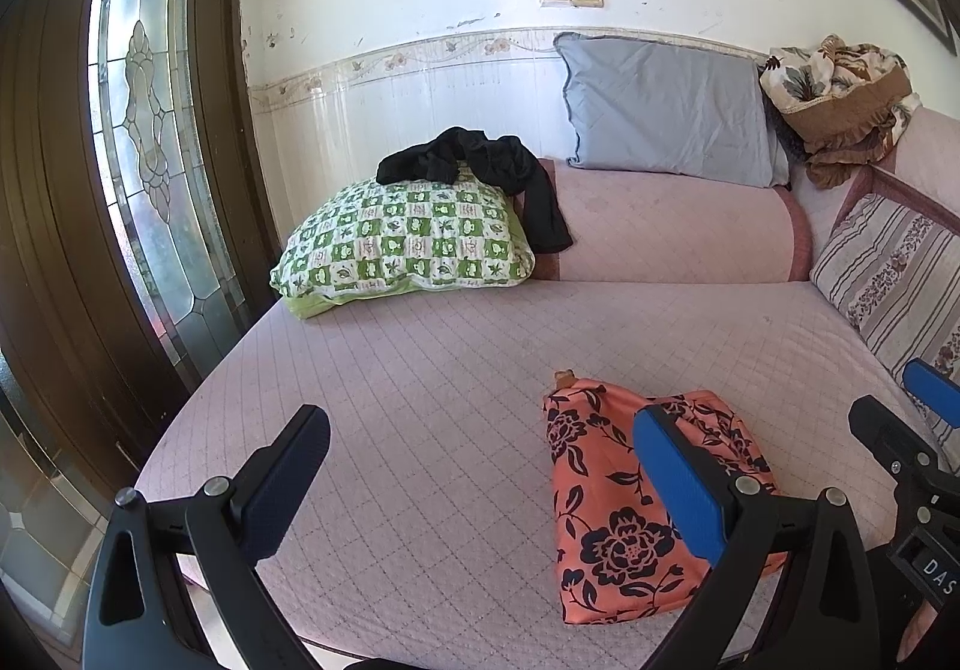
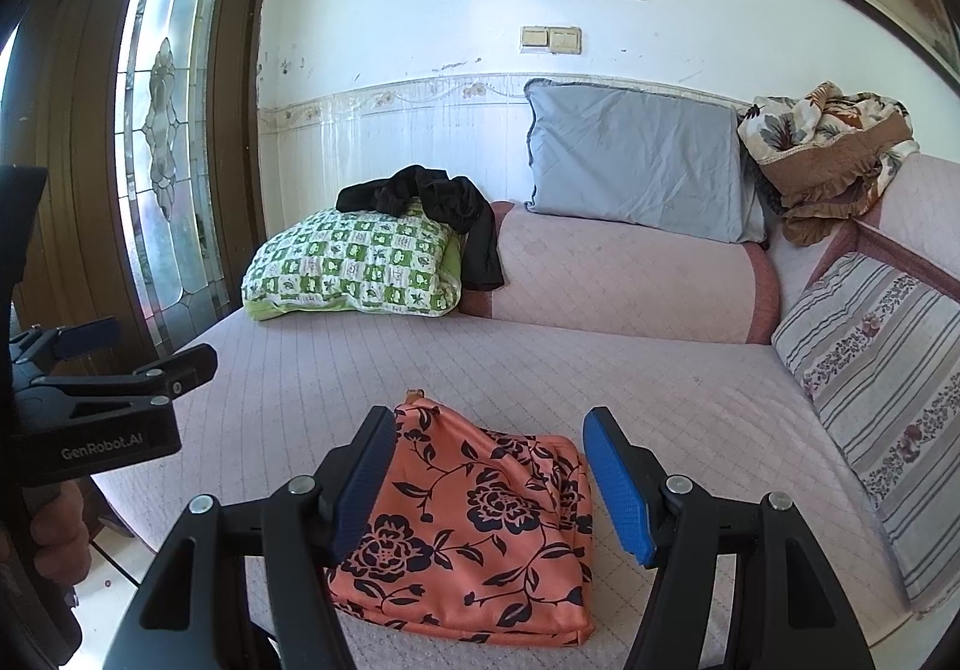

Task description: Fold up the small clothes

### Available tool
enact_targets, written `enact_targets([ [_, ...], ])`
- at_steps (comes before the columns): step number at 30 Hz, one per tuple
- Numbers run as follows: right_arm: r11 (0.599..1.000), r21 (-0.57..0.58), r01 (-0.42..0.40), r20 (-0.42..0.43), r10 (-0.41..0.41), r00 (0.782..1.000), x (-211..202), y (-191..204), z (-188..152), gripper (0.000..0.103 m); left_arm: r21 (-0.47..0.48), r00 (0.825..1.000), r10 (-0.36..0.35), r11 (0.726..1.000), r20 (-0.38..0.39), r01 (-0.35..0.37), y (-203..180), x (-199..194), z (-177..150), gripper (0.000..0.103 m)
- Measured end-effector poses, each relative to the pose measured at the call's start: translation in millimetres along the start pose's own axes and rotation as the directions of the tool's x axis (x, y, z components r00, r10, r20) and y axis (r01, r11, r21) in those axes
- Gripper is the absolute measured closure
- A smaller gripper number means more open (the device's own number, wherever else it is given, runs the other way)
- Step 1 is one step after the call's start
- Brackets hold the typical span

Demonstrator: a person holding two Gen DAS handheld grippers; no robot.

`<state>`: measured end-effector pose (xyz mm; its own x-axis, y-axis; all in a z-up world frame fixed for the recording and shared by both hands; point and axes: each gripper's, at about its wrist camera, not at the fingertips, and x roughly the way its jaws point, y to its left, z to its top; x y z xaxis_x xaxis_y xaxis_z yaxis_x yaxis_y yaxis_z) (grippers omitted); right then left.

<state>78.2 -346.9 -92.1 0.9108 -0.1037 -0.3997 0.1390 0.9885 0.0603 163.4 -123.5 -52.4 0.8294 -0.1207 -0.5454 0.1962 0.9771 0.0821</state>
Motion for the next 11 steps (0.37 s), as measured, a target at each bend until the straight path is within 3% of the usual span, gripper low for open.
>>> enact_targets([
  [8,1.0,0.018,-0.012,-0.03,0.013,0.999,30.6,-15.5,-1.3,0.034,-0.01,0.998,-0.061,0.998,-0.035,0.06,-3.1,22.0,5.3,0.002],
  [11,0.998,0.039,0.04,-0.062,-0.037,0.997,59.0,-44.1,-2.8,0.034,-0.063,0.989,-0.091,0.994,-0.117,0.084,8.9,59.5,9.9,0.002],
])
